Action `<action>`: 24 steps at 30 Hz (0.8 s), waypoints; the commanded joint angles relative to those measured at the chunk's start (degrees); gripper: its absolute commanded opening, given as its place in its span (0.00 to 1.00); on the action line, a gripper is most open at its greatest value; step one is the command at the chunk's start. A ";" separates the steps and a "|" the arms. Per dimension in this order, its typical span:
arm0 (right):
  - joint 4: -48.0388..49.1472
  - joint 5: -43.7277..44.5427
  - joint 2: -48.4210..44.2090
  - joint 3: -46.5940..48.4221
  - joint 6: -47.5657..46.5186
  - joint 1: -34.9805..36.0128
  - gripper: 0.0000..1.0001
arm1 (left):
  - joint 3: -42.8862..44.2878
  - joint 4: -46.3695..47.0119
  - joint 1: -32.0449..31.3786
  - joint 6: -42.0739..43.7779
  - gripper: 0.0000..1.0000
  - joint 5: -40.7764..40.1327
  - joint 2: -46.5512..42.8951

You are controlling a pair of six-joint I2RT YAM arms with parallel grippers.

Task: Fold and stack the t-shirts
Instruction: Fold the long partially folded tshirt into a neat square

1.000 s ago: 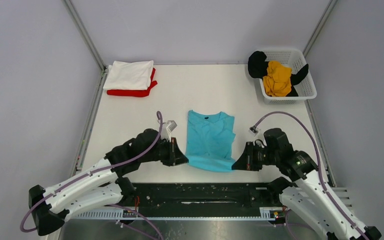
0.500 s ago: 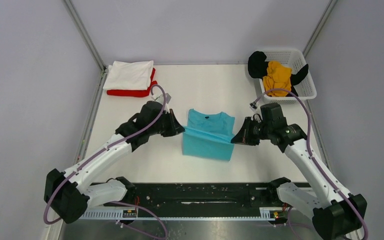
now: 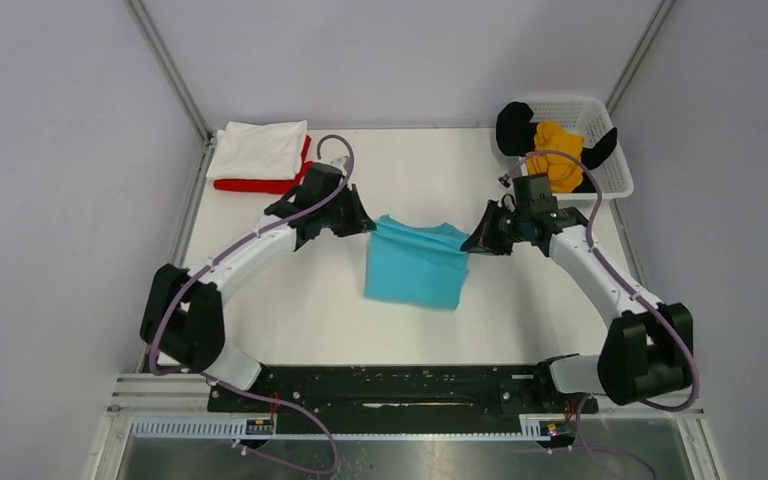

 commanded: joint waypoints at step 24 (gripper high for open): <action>7.85 5.78 15.17 5.67 2.20 -5.39 1.00 | 15.05 1.17 4.76 7.56 0.87 11.66 23.59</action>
